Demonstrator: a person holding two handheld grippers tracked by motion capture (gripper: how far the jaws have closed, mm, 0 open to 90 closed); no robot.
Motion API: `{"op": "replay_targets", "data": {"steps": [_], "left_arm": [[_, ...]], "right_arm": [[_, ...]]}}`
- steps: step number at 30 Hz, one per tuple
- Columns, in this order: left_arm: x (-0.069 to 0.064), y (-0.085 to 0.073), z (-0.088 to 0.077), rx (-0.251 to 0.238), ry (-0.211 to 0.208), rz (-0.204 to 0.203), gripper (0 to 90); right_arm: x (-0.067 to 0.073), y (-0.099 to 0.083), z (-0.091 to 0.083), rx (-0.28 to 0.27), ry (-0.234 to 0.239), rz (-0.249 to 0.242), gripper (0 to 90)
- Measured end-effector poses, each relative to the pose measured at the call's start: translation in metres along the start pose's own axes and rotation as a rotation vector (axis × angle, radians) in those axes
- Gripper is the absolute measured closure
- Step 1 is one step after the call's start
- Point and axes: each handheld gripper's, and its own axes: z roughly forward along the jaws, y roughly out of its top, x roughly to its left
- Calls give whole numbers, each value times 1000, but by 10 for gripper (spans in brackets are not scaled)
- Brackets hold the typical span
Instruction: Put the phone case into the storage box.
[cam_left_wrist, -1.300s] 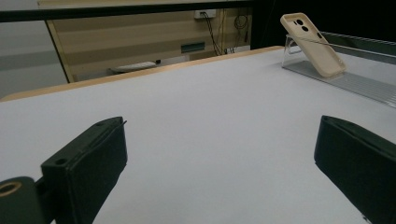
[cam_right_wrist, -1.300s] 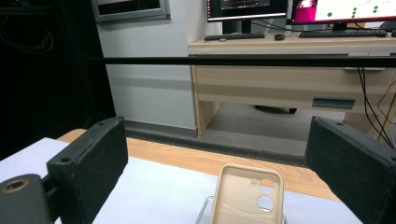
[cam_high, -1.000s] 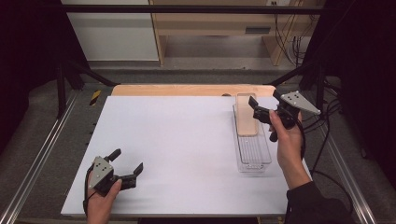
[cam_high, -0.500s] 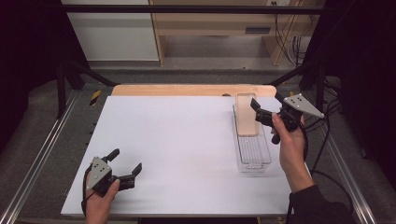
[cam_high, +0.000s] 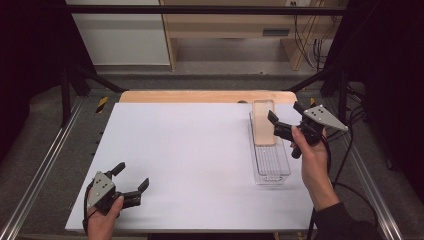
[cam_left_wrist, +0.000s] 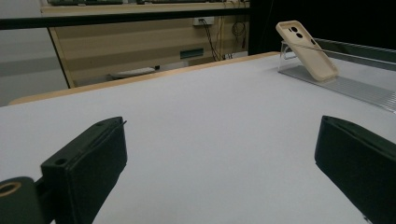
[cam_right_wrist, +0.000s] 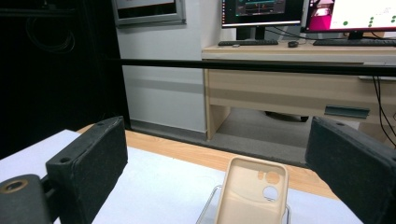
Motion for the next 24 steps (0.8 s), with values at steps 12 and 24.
{"op": "replay_targets", "data": {"steps": [12,24], "left_arm": [[7,-2,-9,-20,13,-34,24],[6,-3,-7,-16,5,-22,24]], "right_arm": [[6,-7,-5,-4,15,-37,58],[9,-16,-17,-1,36,-38,56]]}}
